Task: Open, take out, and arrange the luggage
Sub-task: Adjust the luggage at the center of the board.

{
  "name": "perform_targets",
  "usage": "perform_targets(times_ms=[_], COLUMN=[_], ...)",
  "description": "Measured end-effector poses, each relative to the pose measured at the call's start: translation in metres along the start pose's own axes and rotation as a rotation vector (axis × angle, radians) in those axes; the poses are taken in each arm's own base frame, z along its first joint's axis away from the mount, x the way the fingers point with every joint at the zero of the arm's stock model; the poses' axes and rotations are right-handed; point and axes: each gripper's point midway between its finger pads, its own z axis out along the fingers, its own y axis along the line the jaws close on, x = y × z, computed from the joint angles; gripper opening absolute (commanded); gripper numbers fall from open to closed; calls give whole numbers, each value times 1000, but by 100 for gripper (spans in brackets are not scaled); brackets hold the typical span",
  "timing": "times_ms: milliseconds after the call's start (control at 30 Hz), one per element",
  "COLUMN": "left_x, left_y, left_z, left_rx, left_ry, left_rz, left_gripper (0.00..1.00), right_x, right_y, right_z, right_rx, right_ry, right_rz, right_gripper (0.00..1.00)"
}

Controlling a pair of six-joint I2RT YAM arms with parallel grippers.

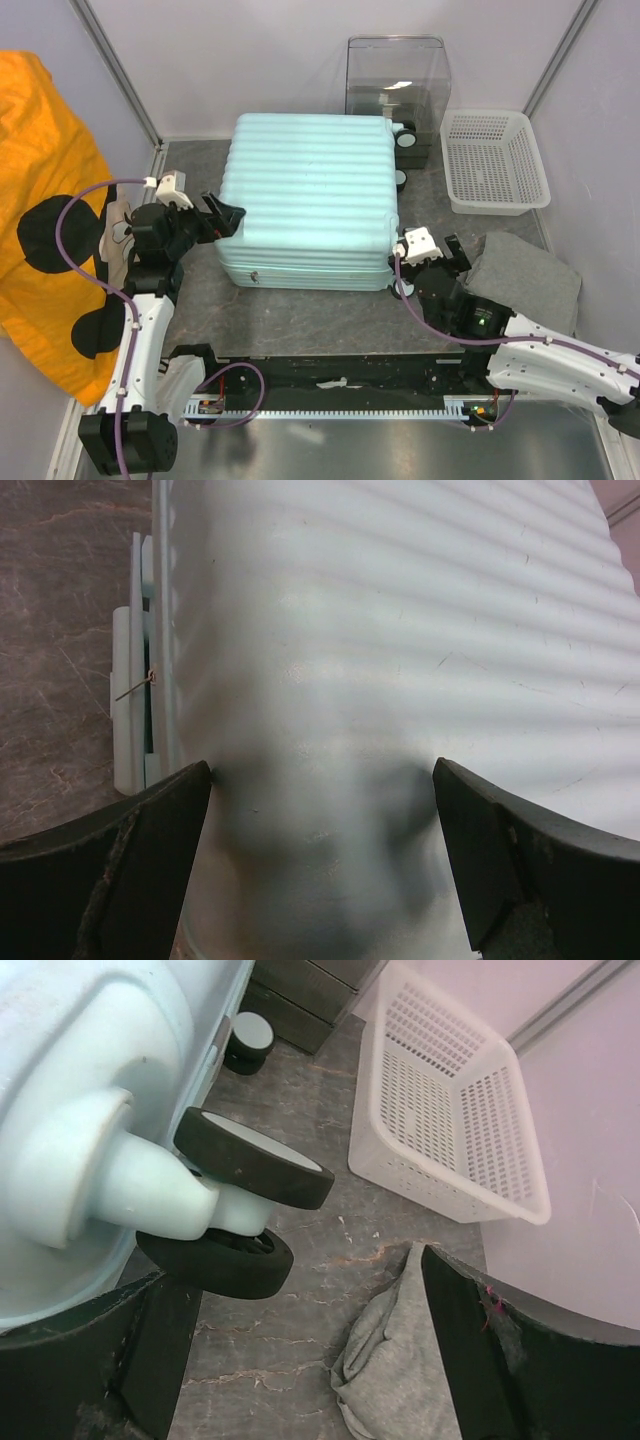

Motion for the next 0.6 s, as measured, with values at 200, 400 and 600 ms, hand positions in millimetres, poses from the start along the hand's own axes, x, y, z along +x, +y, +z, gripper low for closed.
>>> perform_targets(times_ms=[200, 400, 600], left_x=[1, 1, 0], left_y=[-1, -1, -1], left_z=[1, 1, -1], left_rx=[17, 25, 24], left_ry=[-4, -8, -16], left_rz=[-1, -6, -4], left_gripper=[92, 86, 93], right_x=[-5, -23, -73], right_y=[8, 16, 1], right_z=[-1, -4, -18], right_rx=[-67, -144, -208], right_ry=[-19, -62, -192], right_rz=[13, 53, 225], right_gripper=[96, 98, 98])
